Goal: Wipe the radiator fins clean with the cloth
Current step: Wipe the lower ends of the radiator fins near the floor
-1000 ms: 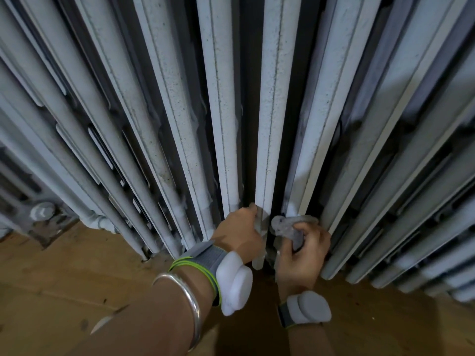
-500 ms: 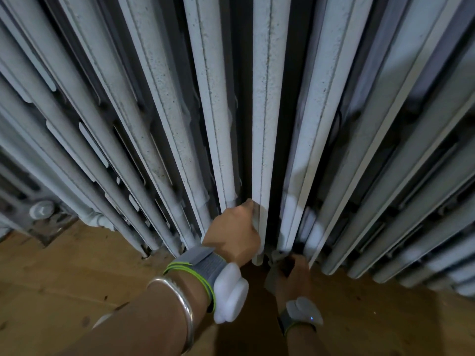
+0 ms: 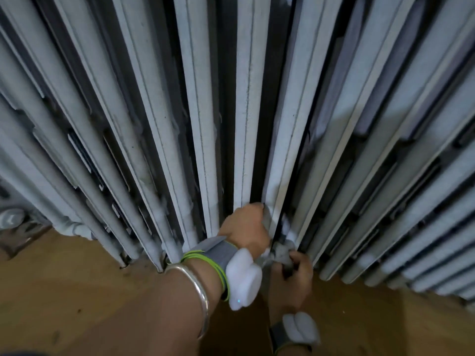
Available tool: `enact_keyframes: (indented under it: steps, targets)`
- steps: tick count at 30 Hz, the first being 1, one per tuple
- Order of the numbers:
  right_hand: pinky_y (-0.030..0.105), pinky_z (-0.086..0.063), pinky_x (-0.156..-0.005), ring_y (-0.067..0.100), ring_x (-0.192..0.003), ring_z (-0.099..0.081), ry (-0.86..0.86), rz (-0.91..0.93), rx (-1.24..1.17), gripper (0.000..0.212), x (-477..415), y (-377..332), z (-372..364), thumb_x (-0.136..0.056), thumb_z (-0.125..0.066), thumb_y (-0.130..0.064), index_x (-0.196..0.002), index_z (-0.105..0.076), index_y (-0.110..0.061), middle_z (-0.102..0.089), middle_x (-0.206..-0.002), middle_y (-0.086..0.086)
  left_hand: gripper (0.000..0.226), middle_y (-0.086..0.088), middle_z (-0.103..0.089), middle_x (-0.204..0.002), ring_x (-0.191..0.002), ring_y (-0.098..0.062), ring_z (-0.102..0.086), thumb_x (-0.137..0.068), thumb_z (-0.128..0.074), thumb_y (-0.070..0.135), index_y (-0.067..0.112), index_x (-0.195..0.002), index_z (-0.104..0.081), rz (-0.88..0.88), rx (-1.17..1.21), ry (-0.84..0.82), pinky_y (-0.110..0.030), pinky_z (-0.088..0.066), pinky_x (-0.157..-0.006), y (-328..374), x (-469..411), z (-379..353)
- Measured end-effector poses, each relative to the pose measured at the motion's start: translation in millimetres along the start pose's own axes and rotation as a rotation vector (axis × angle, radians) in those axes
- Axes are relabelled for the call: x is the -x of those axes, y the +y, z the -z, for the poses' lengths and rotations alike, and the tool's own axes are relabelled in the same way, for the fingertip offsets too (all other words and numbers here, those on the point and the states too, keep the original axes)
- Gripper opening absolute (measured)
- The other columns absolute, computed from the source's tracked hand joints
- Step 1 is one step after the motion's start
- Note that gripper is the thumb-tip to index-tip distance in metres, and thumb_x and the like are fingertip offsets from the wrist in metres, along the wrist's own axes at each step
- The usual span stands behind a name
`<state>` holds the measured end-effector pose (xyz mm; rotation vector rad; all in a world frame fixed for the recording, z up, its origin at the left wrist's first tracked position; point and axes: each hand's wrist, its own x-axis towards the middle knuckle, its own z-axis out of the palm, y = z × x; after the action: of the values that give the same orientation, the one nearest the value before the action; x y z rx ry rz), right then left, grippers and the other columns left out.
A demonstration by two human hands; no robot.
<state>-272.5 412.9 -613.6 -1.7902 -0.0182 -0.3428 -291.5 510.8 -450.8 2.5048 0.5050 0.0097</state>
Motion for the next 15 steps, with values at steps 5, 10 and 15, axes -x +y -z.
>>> enact_keyframes:
  steps: [5, 10, 15]
  targets:
    - [0.035, -0.047, -0.074, 0.018, -0.084, -0.054, 0.137, 0.080, -0.003, 0.031, -1.2, -7.7, 15.9, -0.074, -0.049, -0.035, -0.103, -0.056, -0.025, -0.054, -0.092, 0.002, 0.051, -0.014, -0.045, -0.141, -0.129, -0.030, -0.045, -0.089, -0.049, 0.009, 0.006, -0.139, -0.038, 0.034, 0.125, -0.104, -0.042, -0.039, -0.107, 0.7, 0.6, 2.4]
    - [0.044, -0.049, -0.086, 0.029, -0.095, -0.057, 0.107, 0.094, 0.063, 0.030, -14.8, -6.8, 25.4, -0.083, -0.064, -0.009, -0.111, -0.054, -0.018, -0.055, -0.105, 0.011, 0.073, -0.013, -0.042, -0.144, -0.131, -0.030, -0.042, -0.072, -0.050, 0.028, 0.008, -0.141, -0.037, 0.049, 0.262, -0.162, -0.041, -0.037, -0.108, 2.3, 5.9, 4.7]
    - [0.031, -0.041, -0.082, 0.020, -0.094, -0.048, 0.045, 0.330, 0.074, 0.027, -43.9, -33.6, 26.1, -0.085, -0.056, -0.018, -0.105, -0.058, 0.000, -0.053, -0.103, 0.020, 0.071, -0.015, -0.043, -0.142, -0.132, -0.032, -0.041, -0.076, -0.053, 0.024, 0.015, -0.143, -0.033, 0.092, 0.333, -0.168, -0.046, -0.037, -0.109, -4.9, -7.1, -12.3]
